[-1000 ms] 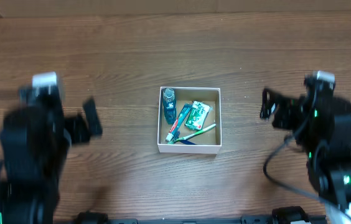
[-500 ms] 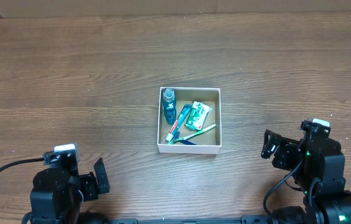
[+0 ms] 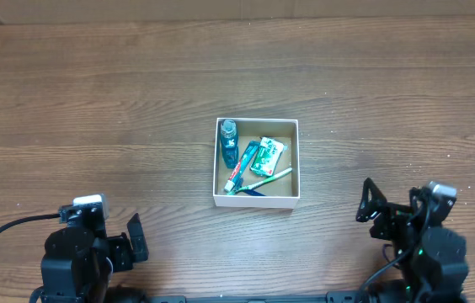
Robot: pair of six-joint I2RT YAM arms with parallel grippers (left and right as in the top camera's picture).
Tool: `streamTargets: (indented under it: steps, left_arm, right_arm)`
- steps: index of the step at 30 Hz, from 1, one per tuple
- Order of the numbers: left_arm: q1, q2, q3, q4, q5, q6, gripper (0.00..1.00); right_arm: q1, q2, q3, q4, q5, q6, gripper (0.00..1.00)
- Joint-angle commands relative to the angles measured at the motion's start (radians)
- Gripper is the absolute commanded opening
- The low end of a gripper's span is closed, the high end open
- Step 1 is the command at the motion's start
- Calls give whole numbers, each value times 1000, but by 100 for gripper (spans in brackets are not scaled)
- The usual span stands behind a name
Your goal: Pack container
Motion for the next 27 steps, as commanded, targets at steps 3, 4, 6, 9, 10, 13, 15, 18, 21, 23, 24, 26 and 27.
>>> streamTargets:
  steps: [3, 4, 6, 9, 10, 13, 15, 18, 21, 23, 24, 26, 27]
  left_arm:
    - [-5, -10, -3, 2, 2, -6, 100]
    - [-5, -10, -3, 3, 2, -6, 100]
    - [-5, -10, -3, 3, 2, -6, 100]
    - [-5, -10, -3, 3, 2, -6, 100]
    - [-5, -10, -3, 3, 2, -6, 100]
    - [-5, -10, -3, 3, 2, -6, 100]
    - [-5, -10, -3, 3, 2, -6, 100]
    - [-5, -10, -3, 3, 2, -6, 100]
    - [-5, -10, -3, 3, 2, -6, 100]
    - [-5, -10, -3, 3, 2, -6, 100]
    - [-5, -10, -3, 3, 2, -6, 100]
    - [-5, -10, -3, 2, 2, -6, 100]
    - [-5, -10, -3, 3, 2, -6, 100]
  right_arm:
    - [-2, -186, -196, 195, -46, -20, 100]
    - [-2, -187, -221, 256, -46, -37, 100]
    - [-2, -187, -278, 422, -46, -116, 100]
    - [-2, -187, -390, 672, -44, -213, 100]
    - [-2, -187, -432, 747, -42, -227, 100]
    - [-1, -187, -473, 706, -48, -226, 100]
    - [0, -187, -473, 668, -66, -222, 100]
    - [0, -187, -473, 667, -65, -222, 100]
    - [0, -187, -473, 667, -65, -222, 100]
    - [0, -187, -473, 667, -65, -222, 100]
    - [0, -187, -473, 667, -65, -222, 100]
    - [0, -187, -473, 667, -65, -222, 100]
    - [0, -187, -473, 667, -65, -222, 100]
